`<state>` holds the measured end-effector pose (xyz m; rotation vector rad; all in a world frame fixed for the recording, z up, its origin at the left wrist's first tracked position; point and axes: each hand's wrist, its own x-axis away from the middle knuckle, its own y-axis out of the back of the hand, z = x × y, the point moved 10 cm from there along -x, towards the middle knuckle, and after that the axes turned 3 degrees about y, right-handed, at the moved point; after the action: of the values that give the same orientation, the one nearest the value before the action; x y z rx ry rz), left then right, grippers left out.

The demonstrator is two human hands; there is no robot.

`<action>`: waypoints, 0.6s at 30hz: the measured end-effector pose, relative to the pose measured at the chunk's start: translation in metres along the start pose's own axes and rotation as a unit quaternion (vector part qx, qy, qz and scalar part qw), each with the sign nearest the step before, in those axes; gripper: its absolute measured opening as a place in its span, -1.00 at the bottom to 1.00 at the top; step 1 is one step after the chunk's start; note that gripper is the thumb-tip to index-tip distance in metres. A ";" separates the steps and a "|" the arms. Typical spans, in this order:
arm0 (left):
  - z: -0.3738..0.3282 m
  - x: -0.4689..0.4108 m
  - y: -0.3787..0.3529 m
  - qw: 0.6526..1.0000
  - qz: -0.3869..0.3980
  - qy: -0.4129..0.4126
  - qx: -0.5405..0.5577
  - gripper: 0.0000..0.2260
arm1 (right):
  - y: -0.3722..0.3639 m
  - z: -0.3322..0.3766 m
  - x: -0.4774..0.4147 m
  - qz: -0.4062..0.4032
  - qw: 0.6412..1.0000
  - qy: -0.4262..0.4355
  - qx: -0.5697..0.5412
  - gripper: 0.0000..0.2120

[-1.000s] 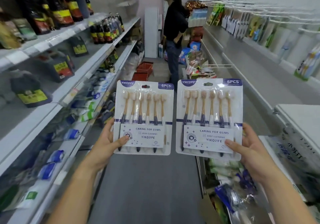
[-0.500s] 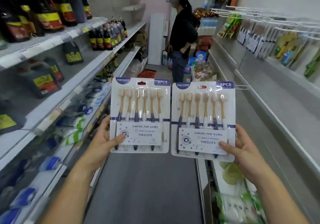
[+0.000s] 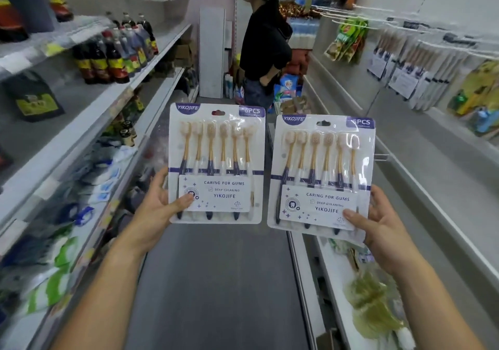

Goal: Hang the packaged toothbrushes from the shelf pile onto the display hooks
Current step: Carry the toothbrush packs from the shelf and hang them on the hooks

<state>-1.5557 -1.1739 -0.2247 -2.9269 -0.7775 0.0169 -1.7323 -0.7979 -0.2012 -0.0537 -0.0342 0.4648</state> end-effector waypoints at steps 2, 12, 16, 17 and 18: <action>0.008 -0.036 -0.008 1.000 0.009 0.003 0.003 -0.27 | 0.005 -0.007 -0.030 -0.008 1.000 0.002 -0.007 -0.33; 0.021 -0.232 -0.057 0.999 0.020 0.012 -0.030 -0.37 | 0.035 -0.037 -0.208 -0.019 0.998 -0.032 -0.043 -0.01; 0.021 -0.302 -0.073 0.998 0.040 0.025 -0.038 -0.37 | 0.050 -0.033 -0.265 -0.049 0.997 -0.026 -0.047 -0.36; 0.020 -0.319 -0.077 0.998 0.045 0.022 -0.039 -0.37 | 0.054 -0.034 -0.277 -0.054 0.997 -0.030 -0.045 -0.36; 0.021 -0.337 -0.080 0.998 0.051 0.020 -0.041 -0.37 | 0.056 -0.034 -0.288 -0.062 0.997 -0.034 -0.042 -0.38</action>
<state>-1.8888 -1.2692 -0.2425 -3.0315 -0.6386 -0.0667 -2.0133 -0.8785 -0.2449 -0.1184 -0.1231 0.3417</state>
